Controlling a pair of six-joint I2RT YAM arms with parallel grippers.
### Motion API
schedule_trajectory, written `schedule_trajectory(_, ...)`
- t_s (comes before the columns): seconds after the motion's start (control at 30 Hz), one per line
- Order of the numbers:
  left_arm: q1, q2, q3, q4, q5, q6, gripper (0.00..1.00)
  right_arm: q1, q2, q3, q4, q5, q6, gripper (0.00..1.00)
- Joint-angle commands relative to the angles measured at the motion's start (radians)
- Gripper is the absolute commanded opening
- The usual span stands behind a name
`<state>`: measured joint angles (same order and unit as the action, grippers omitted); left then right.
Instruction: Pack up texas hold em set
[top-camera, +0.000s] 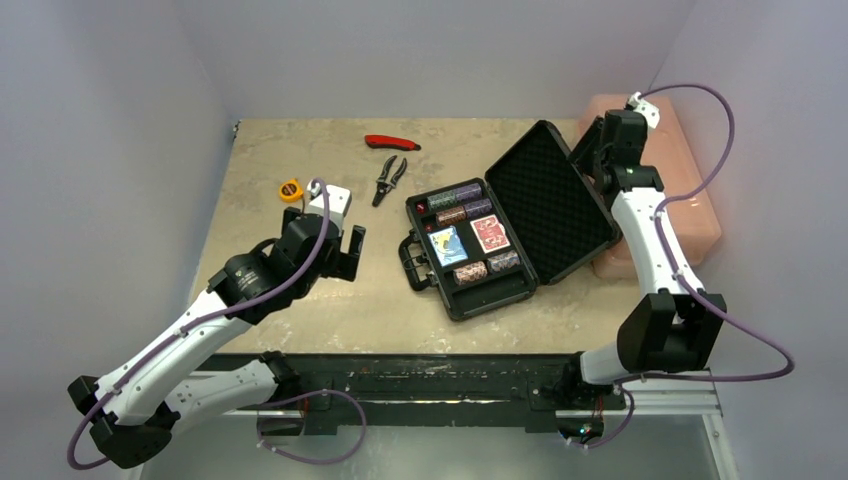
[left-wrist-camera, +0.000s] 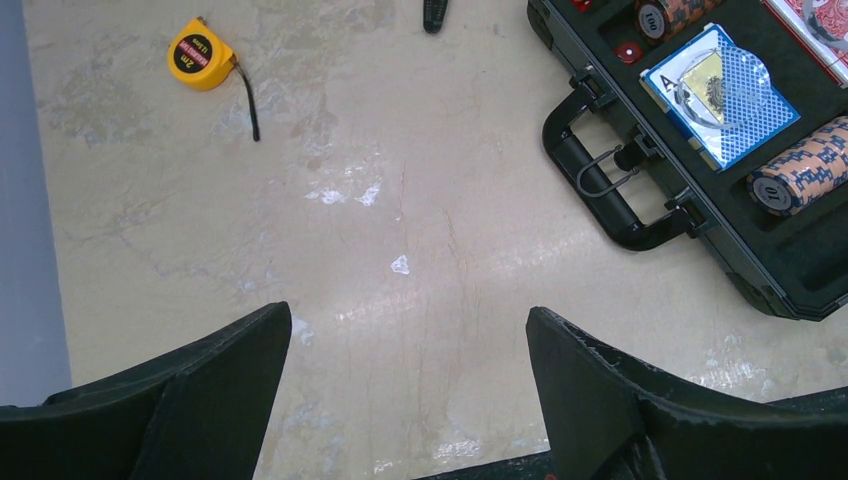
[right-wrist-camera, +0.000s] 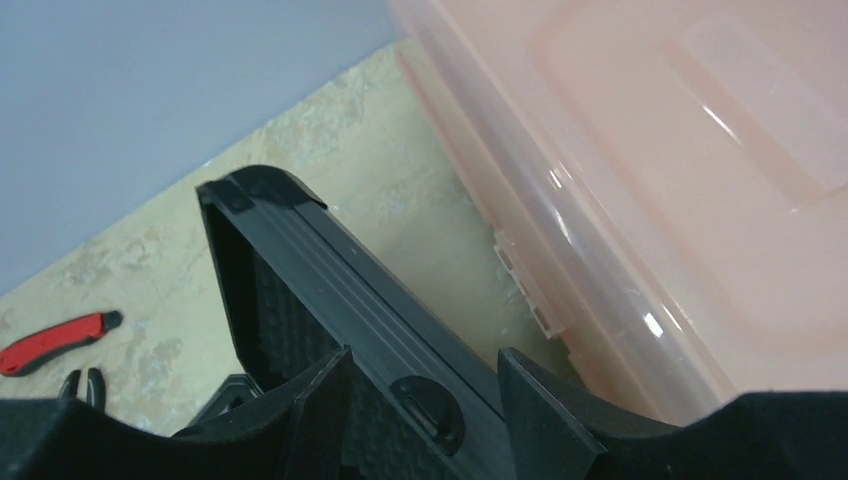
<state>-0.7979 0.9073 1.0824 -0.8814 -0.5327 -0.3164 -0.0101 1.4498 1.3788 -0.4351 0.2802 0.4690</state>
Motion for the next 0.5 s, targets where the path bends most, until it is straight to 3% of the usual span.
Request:
schedule_trajectory(0.0, 0.007, -0.017, -0.004, 0.04, -0.023, 0.023, 0.87, -0.053, -0.033, -0.065, 0.103, -0.127, 0.016, 0.59)
schedule_trajectory(0.47, 0.008, -0.016, -0.007, 0.036, -0.035, 0.025, 0.87, -0.088, -0.091, -0.196, 0.238, -0.258, 0.015, 0.39)
